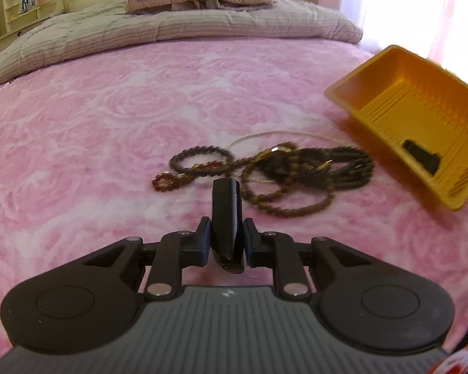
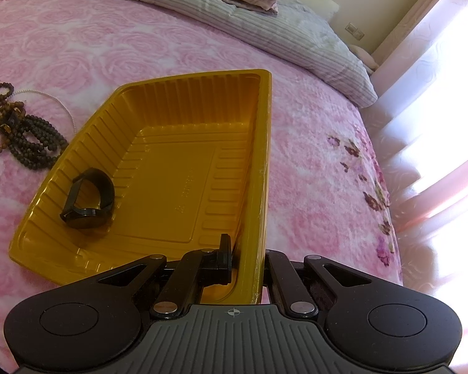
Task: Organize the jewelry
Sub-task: 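Lower the black case into the tray and open the left gripper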
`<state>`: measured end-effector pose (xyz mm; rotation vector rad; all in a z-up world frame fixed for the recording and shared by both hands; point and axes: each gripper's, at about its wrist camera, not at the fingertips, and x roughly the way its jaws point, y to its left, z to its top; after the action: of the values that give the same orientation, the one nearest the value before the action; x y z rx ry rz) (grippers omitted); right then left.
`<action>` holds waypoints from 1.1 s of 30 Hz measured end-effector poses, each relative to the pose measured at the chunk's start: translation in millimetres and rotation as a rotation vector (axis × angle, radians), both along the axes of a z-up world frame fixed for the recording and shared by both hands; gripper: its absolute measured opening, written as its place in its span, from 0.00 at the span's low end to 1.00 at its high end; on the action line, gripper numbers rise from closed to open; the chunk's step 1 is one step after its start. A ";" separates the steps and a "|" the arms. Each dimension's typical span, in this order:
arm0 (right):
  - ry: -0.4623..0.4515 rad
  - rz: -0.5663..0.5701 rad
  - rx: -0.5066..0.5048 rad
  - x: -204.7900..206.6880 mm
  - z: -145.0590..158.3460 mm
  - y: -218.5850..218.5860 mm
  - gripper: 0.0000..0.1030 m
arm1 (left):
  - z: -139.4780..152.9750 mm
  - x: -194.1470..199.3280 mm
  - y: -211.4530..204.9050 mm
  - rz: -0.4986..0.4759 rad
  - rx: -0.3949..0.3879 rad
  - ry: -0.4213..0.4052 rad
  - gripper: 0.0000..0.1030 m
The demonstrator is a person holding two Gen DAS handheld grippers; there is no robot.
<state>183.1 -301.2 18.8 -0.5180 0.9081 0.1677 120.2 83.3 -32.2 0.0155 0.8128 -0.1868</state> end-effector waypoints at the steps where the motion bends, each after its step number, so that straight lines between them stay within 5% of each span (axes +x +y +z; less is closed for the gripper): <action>1: 0.000 0.000 0.000 0.0 0.0 0.1 0.04 | 4.0 -2.2 -4.2 -0.011 -0.017 -0.006 0.18; 17: -0.002 -0.001 0.008 0.3 -0.1 -0.1 0.04 | 26.7 23.9 -163.1 -0.398 -0.182 0.002 0.18; 28: -0.010 0.006 0.018 0.5 0.3 -1.5 0.04 | 31.2 28.8 -198.4 -0.485 -0.200 -0.022 0.19; 33: -0.010 0.008 0.018 0.3 -0.4 -0.6 0.04 | 33.2 27.8 -192.6 -0.476 -0.213 -0.039 0.30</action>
<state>183.4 -301.8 18.4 -0.5051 0.8945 0.1801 148.0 -109.3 1.0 0.0120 0.7372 -0.7198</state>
